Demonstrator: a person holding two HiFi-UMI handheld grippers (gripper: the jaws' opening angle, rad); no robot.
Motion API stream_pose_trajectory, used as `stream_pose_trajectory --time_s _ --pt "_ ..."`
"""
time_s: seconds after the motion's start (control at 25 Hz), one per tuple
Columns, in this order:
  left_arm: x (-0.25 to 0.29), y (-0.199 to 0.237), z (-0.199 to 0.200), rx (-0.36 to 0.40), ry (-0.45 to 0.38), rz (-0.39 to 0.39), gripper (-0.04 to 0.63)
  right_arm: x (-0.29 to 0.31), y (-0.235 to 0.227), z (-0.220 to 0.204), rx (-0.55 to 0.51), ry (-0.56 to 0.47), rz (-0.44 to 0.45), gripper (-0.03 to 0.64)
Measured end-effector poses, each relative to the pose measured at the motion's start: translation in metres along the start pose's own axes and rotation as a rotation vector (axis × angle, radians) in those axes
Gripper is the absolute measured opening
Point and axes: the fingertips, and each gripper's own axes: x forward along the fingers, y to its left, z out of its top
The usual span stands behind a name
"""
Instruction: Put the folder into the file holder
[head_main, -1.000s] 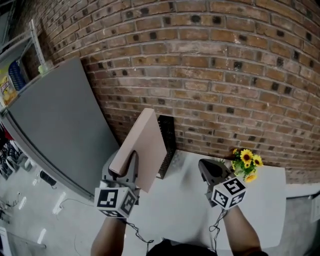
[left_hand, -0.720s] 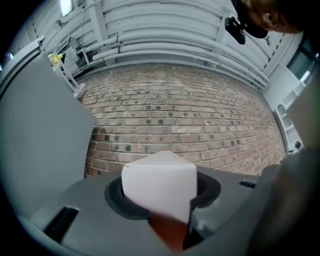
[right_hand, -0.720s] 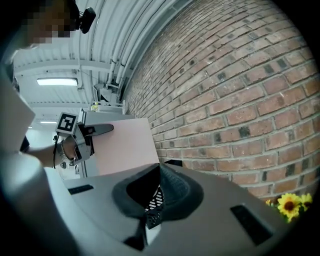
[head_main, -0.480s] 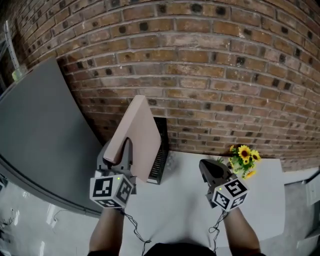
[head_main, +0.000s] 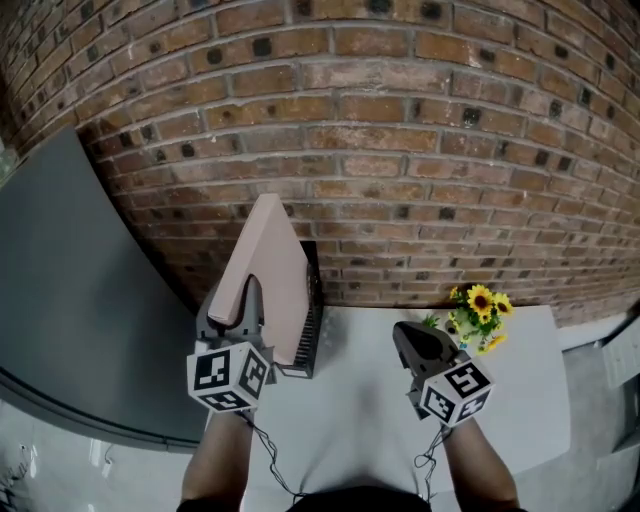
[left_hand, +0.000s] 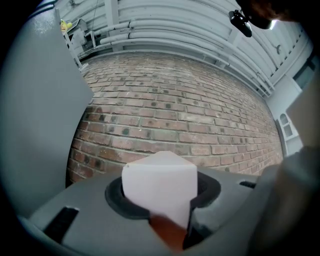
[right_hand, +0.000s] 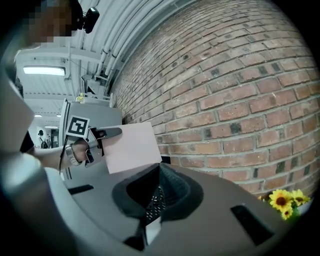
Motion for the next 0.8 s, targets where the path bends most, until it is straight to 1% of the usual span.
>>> stream_pose_trajectory --time_s 0.16,0.36,0.64,0.8 --pt "0.011 0.004 -0.013 -0.003 -0.003 0.011 0.17 0.005 -0.001 -0.008 0.013 0.009 -0.014 0.003" --pt "0.018 0.009 -0.04 0.004 0.022 0.032 0.17 0.009 0.0 -0.021 0.035 0.025 -0.03 0.003" --pt "0.025 0.007 -0.099 0.014 0.091 0.029 0.172 0.01 -0.003 -0.038 0.064 0.046 -0.061 0.003" --pt "0.027 0.004 -0.126 0.011 0.118 0.028 0.172 0.005 -0.007 -0.046 0.077 0.06 -0.085 0.003"
